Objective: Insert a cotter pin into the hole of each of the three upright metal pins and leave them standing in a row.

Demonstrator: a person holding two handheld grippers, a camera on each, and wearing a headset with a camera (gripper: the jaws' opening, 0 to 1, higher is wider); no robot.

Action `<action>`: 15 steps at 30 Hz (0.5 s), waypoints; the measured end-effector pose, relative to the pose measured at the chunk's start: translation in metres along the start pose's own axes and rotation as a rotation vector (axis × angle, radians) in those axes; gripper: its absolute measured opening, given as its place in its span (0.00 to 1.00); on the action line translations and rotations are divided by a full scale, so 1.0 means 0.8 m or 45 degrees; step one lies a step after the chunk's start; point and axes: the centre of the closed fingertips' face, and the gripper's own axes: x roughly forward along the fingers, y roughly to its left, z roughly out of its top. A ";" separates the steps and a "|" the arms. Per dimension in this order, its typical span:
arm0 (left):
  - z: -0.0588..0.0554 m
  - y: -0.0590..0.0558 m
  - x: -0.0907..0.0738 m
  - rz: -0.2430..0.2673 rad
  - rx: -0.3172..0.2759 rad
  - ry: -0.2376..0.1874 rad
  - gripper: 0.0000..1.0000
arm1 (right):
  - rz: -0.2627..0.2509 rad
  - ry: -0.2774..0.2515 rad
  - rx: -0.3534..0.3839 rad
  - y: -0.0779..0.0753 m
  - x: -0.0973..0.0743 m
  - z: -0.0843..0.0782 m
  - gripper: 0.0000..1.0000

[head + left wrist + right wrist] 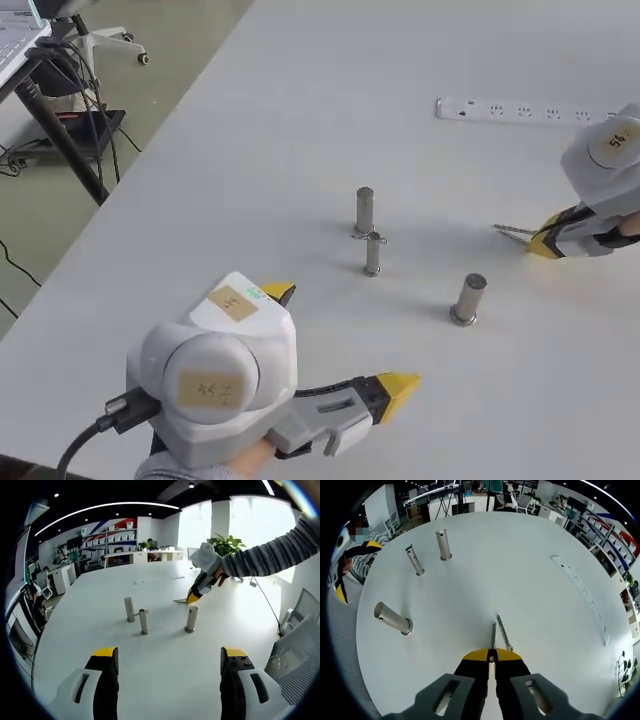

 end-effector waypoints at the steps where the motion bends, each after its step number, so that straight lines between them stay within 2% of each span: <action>1: 0.001 -0.001 0.000 -0.007 0.000 -0.005 0.82 | 0.003 0.008 -0.010 0.001 0.000 0.000 0.00; 5: 0.004 -0.003 -0.002 -0.019 0.006 -0.015 0.80 | -0.003 0.012 -0.046 0.001 0.000 0.000 0.00; 8: 0.002 -0.003 -0.003 -0.017 0.010 -0.001 0.80 | -0.019 -0.010 -0.065 0.003 -0.002 -0.002 0.00; 11: 0.006 -0.003 -0.004 -0.020 0.014 -0.009 0.78 | -0.036 -0.042 -0.081 0.005 -0.007 -0.001 0.00; 13: 0.008 -0.003 -0.004 -0.022 0.023 -0.007 0.76 | -0.067 -0.088 -0.087 0.004 -0.014 0.002 0.00; 15: 0.010 -0.002 -0.004 -0.023 0.026 -0.003 0.75 | -0.093 -0.095 -0.096 0.004 -0.020 -0.001 0.00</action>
